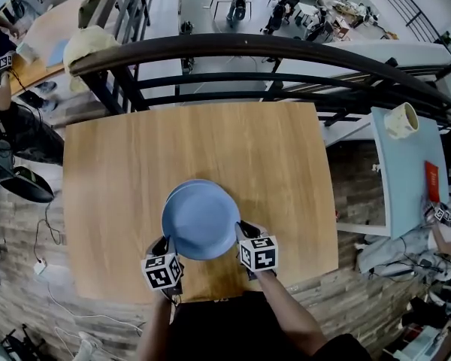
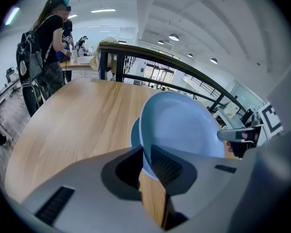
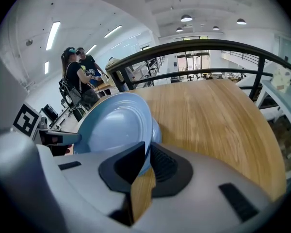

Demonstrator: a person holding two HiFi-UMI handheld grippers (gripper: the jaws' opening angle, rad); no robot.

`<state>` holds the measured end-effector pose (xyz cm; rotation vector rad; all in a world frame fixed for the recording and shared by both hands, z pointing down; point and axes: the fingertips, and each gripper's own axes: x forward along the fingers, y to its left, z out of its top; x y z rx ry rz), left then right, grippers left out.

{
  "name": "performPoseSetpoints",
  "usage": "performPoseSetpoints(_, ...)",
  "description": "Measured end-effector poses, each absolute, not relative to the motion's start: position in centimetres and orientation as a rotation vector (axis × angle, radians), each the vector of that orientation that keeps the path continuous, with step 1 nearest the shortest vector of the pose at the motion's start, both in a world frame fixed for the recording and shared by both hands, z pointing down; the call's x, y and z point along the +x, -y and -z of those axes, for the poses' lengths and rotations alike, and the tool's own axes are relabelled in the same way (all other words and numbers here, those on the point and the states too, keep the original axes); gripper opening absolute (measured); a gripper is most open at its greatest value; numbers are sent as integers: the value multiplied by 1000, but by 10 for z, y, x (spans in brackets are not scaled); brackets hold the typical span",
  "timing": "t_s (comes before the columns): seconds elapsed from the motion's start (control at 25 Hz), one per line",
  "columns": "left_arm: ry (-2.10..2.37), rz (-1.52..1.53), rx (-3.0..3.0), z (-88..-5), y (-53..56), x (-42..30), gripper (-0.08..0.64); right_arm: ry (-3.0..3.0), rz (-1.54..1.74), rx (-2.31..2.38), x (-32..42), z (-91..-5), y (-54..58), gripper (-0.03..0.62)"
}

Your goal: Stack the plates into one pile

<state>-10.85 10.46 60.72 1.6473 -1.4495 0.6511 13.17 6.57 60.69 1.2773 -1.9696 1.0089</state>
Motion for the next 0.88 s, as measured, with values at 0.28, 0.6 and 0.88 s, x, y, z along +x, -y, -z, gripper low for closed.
performPoseSetpoints(0.28, 1428, -661, 1632, -618, -97, -116, 64, 1946, -1019, 1274, 124, -615, -57, 49)
performPoseSetpoints(0.6, 1410, -674, 1618, -632, -86, -127, 64, 1924, -1031, 1267, 113, -628, -48, 51)
performPoseSetpoints(0.88, 1391, -681, 1598, -643, -81, -130, 64, 1904, -1040, 1250, 110, -636, -42, 51)
